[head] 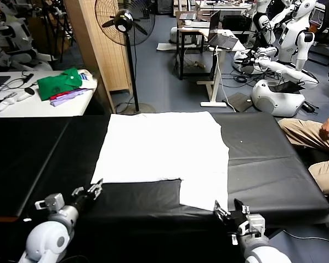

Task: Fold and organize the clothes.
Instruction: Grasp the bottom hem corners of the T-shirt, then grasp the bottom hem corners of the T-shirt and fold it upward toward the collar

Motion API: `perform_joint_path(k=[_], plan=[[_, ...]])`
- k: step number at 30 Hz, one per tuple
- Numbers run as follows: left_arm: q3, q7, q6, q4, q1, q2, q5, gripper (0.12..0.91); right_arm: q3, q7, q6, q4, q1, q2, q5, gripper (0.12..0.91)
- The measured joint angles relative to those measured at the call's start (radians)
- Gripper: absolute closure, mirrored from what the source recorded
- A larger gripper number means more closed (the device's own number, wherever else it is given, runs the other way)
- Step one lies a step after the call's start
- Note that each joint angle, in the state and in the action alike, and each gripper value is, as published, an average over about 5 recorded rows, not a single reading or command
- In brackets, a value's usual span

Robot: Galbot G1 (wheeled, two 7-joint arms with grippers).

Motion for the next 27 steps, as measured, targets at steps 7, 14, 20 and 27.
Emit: perform_joint_path(k=[7, 14, 20, 27], plan=[[-0.001, -0.006, -0.006, -0.018, 0.016, 0.003, 0.005, 0.903, 0.013, 0.025, -0.031, 0.039, -0.024, 0.001, -0.002, 0.904], [-0.028, -0.032, -0.002, -0.085, 0.071, -0.007, 0.001, 0.904, 0.040, 0.039, -0.056, 0.139, -0.094, 0.003, 0.000, 0.904], [-0.081, -0.047, -0.002, -0.165, 0.155, 0.009, -0.032, 0.904, 0.059, 0.049, -0.057, 0.214, -0.169, 0.013, 0.005, 0.904], [-0.140, -0.046, -0.020, -0.246, 0.217, 0.037, -0.067, 0.904, 0.087, 0.044, -0.002, 0.235, -0.166, -0.007, 0.070, 0.904]])
